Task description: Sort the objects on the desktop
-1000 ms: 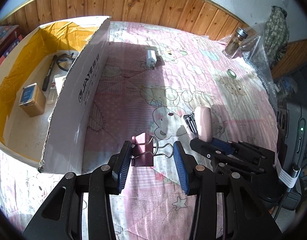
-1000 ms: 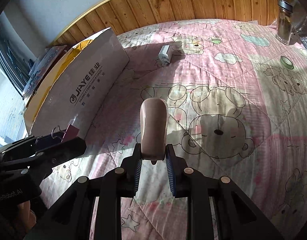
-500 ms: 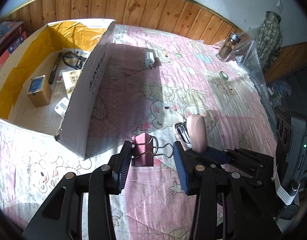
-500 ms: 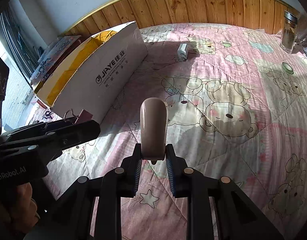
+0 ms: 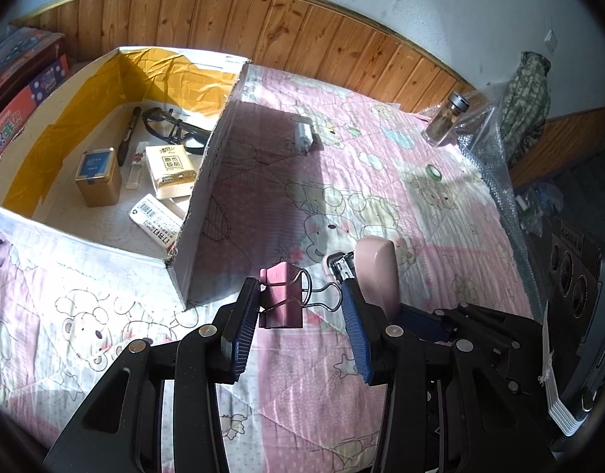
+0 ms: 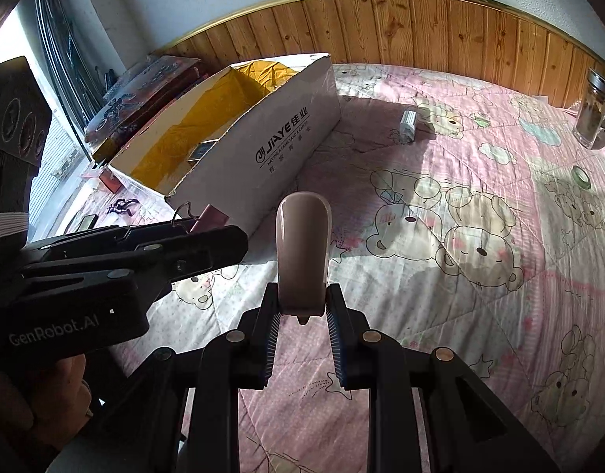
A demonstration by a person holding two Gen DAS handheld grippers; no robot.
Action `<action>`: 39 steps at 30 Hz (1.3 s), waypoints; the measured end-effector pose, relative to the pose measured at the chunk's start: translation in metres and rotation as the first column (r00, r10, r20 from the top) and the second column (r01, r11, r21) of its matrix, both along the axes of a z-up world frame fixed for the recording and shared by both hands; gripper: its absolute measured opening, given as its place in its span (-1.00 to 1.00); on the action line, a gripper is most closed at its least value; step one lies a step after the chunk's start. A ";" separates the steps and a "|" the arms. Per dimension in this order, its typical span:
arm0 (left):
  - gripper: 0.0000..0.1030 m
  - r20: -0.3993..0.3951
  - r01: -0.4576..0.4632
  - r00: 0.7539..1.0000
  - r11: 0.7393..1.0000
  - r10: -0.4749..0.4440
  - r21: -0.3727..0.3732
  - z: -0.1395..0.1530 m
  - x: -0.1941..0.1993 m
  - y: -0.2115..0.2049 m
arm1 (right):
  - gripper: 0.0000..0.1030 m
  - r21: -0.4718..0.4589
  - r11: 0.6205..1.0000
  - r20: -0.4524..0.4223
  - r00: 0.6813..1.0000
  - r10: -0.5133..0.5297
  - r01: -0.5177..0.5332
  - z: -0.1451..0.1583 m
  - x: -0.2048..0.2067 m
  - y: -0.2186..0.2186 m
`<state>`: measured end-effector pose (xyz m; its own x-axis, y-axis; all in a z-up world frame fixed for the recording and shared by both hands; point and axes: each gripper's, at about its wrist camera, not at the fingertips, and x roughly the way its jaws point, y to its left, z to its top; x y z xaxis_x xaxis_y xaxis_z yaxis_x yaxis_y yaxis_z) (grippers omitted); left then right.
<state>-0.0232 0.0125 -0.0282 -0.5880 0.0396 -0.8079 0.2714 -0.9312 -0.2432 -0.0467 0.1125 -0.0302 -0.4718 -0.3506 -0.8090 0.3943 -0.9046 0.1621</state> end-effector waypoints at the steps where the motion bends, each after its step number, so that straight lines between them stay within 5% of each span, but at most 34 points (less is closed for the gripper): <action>1: -0.16 -0.006 -0.003 1.000 1.000 0.003 0.002 0.002 0.001 -0.002 | -0.52 -0.002 1.000 -0.003 1.000 0.006 -0.006 0.002 0.001 -0.003; 20: -0.16 -0.097 -0.078 0.992 0.997 0.080 0.027 0.044 0.017 -0.061 | -0.52 0.001 0.994 -0.073 0.991 0.108 -0.109 0.046 -0.002 -0.057; 39: -0.16 -0.105 -0.158 0.981 0.986 0.162 0.047 0.054 0.012 -0.128 | -0.52 0.012 0.984 -0.096 0.979 0.178 -0.177 0.066 -0.026 -0.102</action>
<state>-0.0108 -0.1158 0.0256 -0.6728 -0.0326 -0.7391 0.3866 -0.8672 -0.3137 -0.0727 0.0103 0.0360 -0.4778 -0.4330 -0.7643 0.5623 -0.8192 0.1126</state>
